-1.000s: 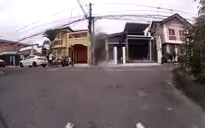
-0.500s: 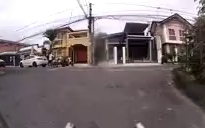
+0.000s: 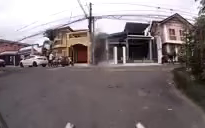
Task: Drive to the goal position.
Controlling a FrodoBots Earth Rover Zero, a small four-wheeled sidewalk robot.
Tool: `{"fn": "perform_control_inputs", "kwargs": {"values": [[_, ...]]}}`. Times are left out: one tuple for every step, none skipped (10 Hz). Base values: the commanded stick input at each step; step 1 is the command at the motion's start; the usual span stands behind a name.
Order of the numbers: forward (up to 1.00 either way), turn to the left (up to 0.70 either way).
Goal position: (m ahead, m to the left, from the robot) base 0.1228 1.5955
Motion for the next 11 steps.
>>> {"fn": "perform_control_inputs", "kwargs": {"values": [[-1.00, -0.39], [-1.00, -0.39], [-1.00, -0.39], [-1.00, -0.40], [-1.00, -0.40], [-1.00, -0.40], [-1.00, -0.40], [-1.00, -0.40], [-1.00, -0.40], [-1.00, -0.40], [-1.00, -0.40]]}}
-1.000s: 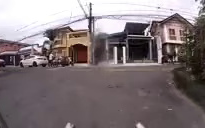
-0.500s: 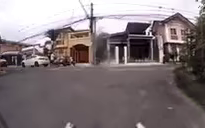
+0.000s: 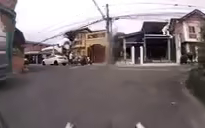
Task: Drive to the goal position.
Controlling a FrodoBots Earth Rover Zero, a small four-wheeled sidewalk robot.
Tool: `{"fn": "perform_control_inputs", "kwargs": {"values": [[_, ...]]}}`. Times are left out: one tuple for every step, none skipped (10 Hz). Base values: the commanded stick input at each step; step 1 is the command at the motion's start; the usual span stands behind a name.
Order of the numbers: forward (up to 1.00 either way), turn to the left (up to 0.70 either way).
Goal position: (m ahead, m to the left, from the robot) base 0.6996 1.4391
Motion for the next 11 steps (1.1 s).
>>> {"fn": "perform_control_inputs", "kwargs": {"values": [[-0.79, 0.00], [0.00, 0.00], [0.04, 0.00], [0.43, 0.10], [0.98, 0.24], [1.00, 0.40], [1.00, 0.40], [1.00, 0.40], [1.00, 0.40], [1.00, 0.40], [1.00, 0.40]]}}
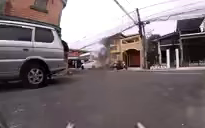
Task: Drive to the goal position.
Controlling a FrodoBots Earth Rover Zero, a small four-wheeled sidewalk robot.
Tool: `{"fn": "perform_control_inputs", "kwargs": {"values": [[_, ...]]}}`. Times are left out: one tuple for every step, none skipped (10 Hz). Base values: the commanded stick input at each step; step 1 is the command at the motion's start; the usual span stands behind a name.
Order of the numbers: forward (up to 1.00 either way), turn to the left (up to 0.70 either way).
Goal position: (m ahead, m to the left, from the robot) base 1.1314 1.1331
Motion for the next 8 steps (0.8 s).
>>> {"fn": "perform_control_inputs", "kwargs": {"values": [[1.00, 0.40], [1.00, 0.40], [1.00, 0.40], [1.00, 0.40], [1.00, 0.40], [1.00, 0.40], [0.97, 0.33], [0.88, 0.14]]}}
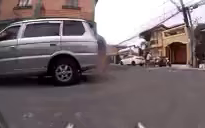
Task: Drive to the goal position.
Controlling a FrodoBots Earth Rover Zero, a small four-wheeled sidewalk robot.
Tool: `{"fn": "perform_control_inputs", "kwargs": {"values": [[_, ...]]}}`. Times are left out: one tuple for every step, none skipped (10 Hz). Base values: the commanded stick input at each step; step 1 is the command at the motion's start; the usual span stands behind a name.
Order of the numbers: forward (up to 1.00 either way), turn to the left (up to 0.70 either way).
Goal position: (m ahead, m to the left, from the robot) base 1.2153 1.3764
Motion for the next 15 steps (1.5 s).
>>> {"fn": "perform_control_inputs", "kwargs": {"values": [[0.23, 0.02], [0.00, 0.00], [-0.49, -0.21], [-1.00, -0.40], [-0.99, -0.40], [-0.99, -0.40], [-0.99, -0.40], [-0.99, -0.40], [0.00, -0.91], [0.00, 0.00], [0.00, 0.00], [0.00, 0.00], [0.00, 0.00], [0.00, 0.00], [0.00, 0.00]]}}
